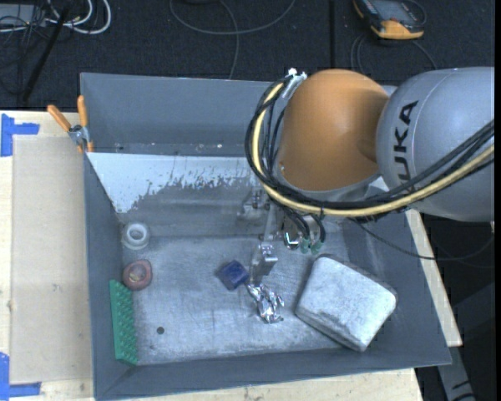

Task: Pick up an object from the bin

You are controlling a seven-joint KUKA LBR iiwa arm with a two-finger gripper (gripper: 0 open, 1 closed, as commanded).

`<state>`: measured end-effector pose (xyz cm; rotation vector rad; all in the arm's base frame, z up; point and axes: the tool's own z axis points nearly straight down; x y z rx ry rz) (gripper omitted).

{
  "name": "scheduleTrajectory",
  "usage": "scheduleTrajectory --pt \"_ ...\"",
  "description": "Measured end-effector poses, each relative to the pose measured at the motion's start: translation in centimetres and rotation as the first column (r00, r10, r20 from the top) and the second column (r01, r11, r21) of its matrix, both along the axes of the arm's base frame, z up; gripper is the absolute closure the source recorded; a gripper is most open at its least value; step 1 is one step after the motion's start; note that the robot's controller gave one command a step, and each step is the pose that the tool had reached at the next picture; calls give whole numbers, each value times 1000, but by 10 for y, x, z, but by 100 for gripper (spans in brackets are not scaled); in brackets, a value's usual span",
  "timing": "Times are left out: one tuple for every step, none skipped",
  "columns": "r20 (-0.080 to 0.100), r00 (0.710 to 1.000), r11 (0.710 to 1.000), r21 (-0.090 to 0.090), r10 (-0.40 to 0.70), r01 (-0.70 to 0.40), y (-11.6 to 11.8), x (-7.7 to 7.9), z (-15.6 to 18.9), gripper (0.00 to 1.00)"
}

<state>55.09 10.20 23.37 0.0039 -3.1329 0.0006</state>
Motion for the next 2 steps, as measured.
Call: scheduleTrajectory --pt "1 968 968 1 249 -249 -46 8 -156 0" --pt "6 969 969 1 246 -246 -46 9 -153 100"
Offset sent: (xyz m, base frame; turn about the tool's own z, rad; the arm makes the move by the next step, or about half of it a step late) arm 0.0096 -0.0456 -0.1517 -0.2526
